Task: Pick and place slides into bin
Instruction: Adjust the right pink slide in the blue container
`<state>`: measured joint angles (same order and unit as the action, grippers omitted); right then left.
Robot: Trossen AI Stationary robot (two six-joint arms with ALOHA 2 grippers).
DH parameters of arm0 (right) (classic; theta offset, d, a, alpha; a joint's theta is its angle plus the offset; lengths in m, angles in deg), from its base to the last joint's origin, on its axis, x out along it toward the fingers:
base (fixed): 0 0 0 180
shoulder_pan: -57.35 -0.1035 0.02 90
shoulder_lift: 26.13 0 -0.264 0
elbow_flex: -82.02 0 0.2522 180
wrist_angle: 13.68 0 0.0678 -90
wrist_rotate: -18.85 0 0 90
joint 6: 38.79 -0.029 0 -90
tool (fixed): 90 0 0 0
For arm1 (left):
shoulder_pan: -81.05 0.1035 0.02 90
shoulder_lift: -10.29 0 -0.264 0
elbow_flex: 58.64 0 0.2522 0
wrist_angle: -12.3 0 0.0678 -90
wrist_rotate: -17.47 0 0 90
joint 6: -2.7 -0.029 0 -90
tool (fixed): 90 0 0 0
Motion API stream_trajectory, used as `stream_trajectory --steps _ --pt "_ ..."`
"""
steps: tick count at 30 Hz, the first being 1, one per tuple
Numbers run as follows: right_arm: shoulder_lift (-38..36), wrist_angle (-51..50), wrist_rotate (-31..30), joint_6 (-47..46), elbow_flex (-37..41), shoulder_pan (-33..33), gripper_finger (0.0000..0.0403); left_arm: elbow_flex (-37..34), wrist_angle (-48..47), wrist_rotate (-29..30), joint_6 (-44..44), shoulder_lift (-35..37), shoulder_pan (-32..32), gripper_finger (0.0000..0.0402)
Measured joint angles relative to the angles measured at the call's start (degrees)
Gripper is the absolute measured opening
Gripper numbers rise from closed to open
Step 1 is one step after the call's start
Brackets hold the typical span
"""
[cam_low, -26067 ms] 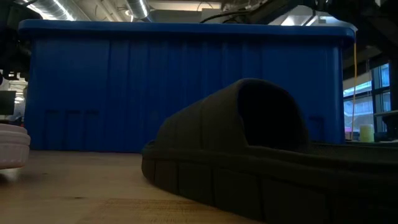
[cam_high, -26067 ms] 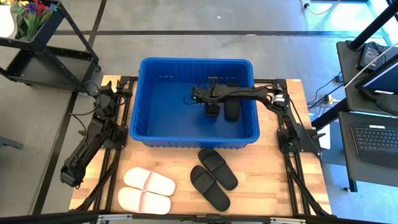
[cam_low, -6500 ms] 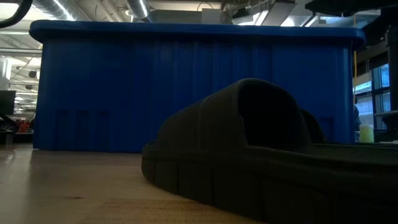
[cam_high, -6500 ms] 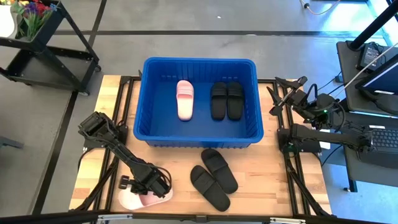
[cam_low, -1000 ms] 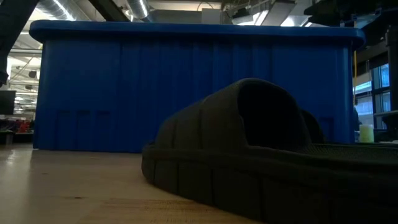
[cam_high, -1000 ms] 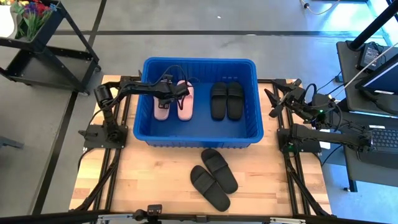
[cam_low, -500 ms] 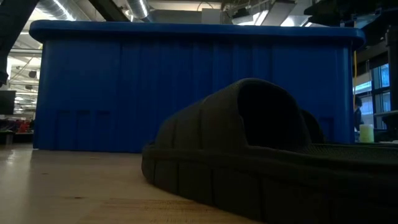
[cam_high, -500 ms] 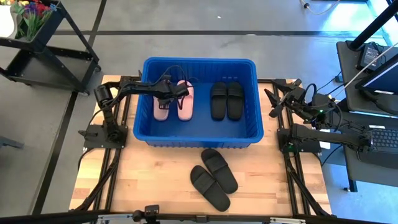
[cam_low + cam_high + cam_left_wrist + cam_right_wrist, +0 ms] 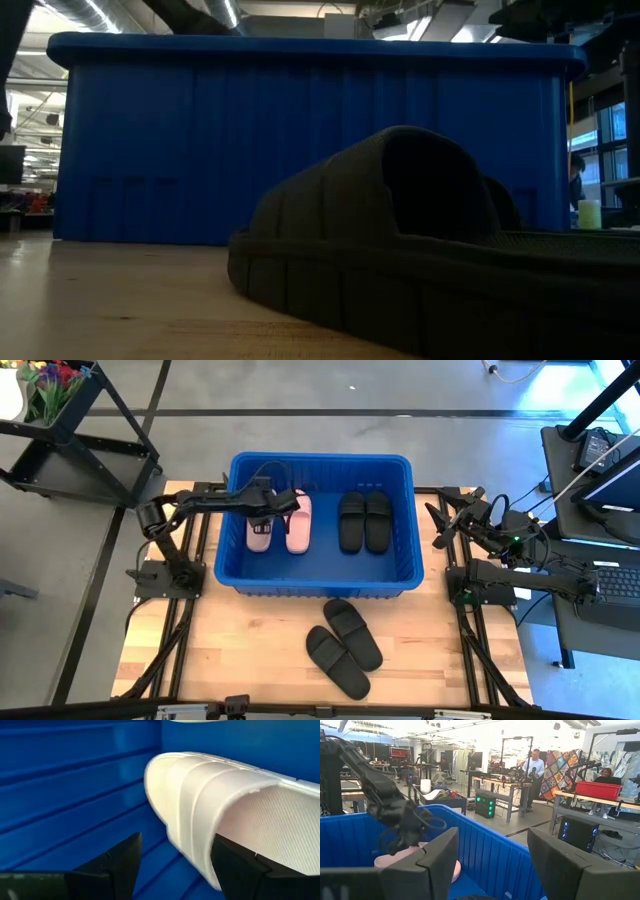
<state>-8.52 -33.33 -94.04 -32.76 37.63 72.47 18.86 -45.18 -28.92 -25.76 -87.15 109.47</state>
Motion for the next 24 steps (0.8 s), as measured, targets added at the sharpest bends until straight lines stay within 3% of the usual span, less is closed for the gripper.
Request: stream_trajectory --steps 4,6,12,16,18,24 --pt "0.0 0.0 0.0 -0.02 0.0 -0.01 0.0239 0.0 -0.74 -0.19 0.64 4.26 -1.01 0.0224" --pt "0.0 0.0 -0.01 -0.02 0.0 -0.02 0.0239 0.05 0.81 -3.8 2.52 6.76 -1.23 0.0224" --pt "0.0 0.0 -0.01 -0.02 0.0 0.0 0.0239 0.13 15.63 -24.52 11.42 11.15 -0.98 0.0224" --pt "0.0 0.02 0.0 -0.04 0.0 -0.02 0.0239 0.13 26.35 -39.48 15.53 11.1 0.48 0.0224" --pt "0.0 0.02 0.0 -0.04 0.01 0.0 0.0239 0.17 32.06 -44.23 16.97 9.84 1.08 0.0224" --pt "0.0 0.02 -0.02 -0.04 0.0 0.0 0.0239 0.17 37.39 -46.97 17.85 4.52 1.73 0.0224"
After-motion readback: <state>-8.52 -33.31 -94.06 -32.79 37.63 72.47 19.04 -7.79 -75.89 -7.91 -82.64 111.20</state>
